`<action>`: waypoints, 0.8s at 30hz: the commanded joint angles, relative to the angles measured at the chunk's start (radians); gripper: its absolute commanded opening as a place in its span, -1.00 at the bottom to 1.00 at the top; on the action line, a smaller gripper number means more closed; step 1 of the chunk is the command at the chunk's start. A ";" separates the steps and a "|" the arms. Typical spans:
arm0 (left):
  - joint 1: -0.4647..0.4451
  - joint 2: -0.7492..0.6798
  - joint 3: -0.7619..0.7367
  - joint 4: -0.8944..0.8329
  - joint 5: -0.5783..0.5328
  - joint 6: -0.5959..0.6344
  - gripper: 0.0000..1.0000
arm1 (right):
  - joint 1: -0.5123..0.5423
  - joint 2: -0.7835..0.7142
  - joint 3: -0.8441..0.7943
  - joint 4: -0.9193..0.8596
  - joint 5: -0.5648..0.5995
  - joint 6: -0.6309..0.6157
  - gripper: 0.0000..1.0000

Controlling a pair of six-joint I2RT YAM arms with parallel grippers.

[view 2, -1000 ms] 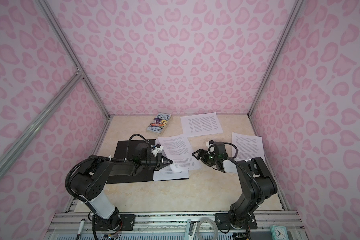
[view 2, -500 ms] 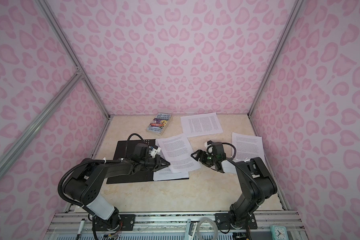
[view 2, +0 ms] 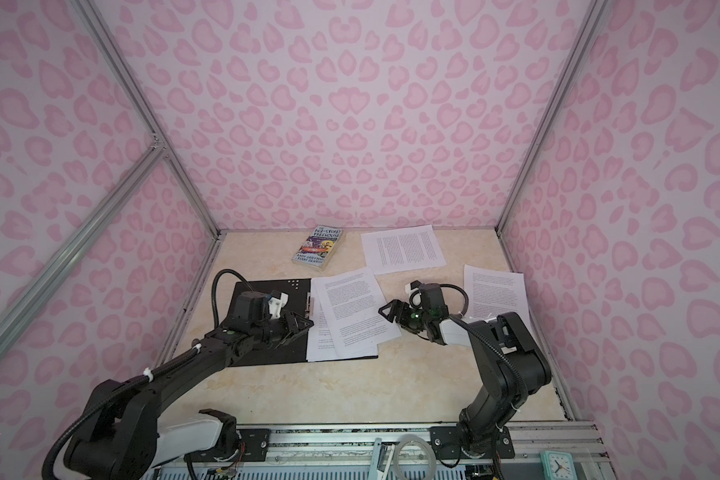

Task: Put the files into the folder

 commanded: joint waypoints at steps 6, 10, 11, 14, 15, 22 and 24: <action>0.022 -0.118 0.064 -0.211 -0.260 0.107 0.66 | 0.060 -0.005 0.065 -0.212 0.147 -0.123 0.68; 0.022 -0.012 0.064 -0.159 -0.280 0.100 0.69 | 0.101 0.017 0.096 -0.241 0.163 -0.130 0.68; 0.022 0.023 0.070 -0.153 -0.289 0.100 0.69 | 0.108 0.018 0.092 -0.224 0.149 -0.116 0.68; 0.022 0.110 0.084 -0.123 -0.304 0.107 0.67 | 0.122 -0.002 0.062 -0.149 0.083 -0.055 0.64; 0.023 0.135 0.090 -0.118 -0.315 0.109 0.66 | 0.132 -0.017 0.055 -0.134 0.068 -0.045 0.63; 0.023 0.246 0.057 -0.003 -0.338 0.112 0.62 | 0.164 -0.082 0.079 -0.189 0.113 -0.154 0.64; 0.023 0.263 0.048 0.034 -0.316 0.110 0.61 | 0.149 -0.055 0.108 -0.259 0.211 -0.207 0.62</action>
